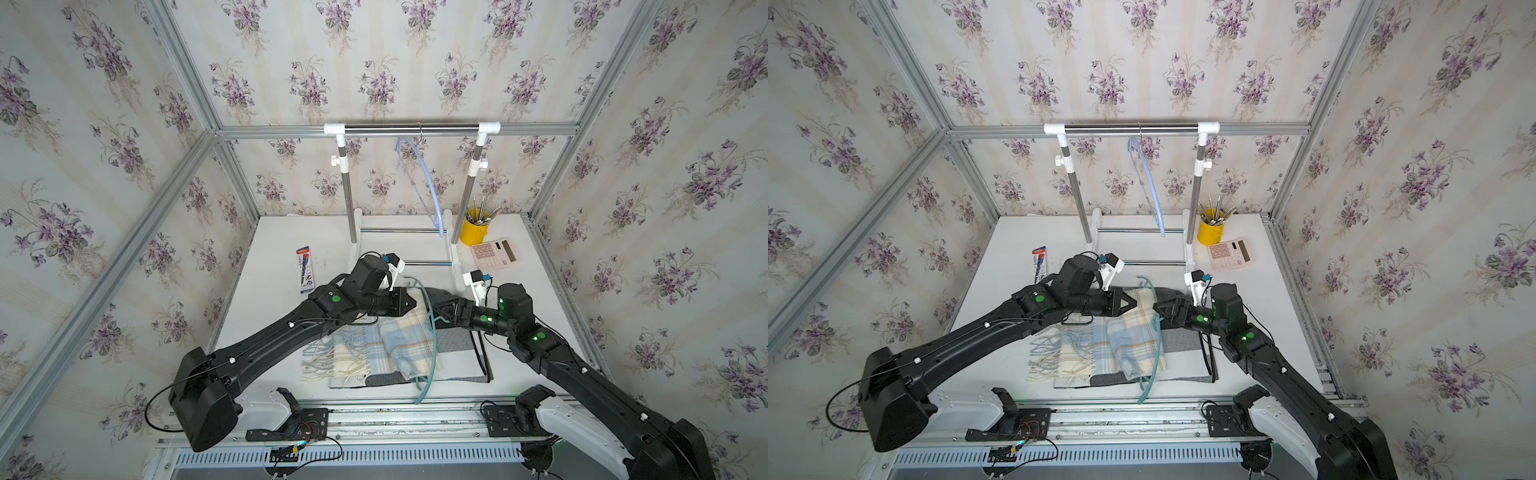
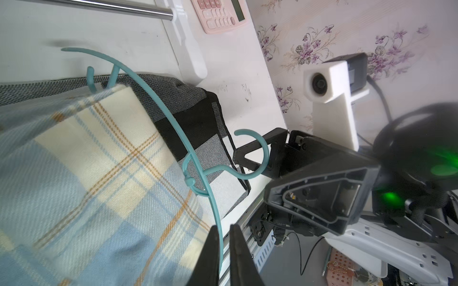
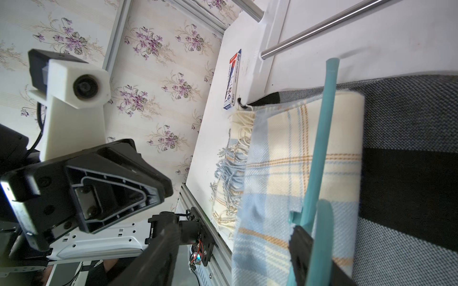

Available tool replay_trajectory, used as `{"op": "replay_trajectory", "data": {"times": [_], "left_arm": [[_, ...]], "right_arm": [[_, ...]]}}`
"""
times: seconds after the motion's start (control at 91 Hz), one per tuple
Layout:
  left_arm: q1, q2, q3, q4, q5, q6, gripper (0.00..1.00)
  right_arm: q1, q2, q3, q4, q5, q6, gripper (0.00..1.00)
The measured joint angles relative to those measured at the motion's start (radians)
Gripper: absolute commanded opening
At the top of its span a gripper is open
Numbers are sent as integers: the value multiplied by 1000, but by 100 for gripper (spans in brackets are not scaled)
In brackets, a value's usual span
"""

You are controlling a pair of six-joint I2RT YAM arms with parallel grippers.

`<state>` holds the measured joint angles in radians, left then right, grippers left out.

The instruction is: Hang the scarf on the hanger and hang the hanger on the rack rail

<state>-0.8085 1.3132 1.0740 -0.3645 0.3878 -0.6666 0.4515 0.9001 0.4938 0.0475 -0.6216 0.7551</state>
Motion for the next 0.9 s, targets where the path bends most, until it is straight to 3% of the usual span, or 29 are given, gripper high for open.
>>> {"op": "replay_trajectory", "data": {"times": [0.132,0.253,0.341,0.484,0.791,0.857,0.901], "left_arm": [[5,-37,-37,-49,-63,20,27],[11,-54,-102,-108,-138,32,44],[17,-42,-161,-131,-171,35,46],[18,39,-192,-137,-164,36,44],[18,205,-213,-47,-85,36,40],[18,212,-218,-38,-77,36,30],[18,212,-219,-36,-73,36,18]], "right_arm": [[0,2,51,-98,34,-52,44],[0,24,84,-180,71,-101,35],[0,51,90,-225,92,-125,25],[0,66,91,-261,110,-143,17],[0,105,91,-262,114,-157,15],[0,111,91,-262,113,-159,13],[0,114,91,-262,112,-160,10]]}}
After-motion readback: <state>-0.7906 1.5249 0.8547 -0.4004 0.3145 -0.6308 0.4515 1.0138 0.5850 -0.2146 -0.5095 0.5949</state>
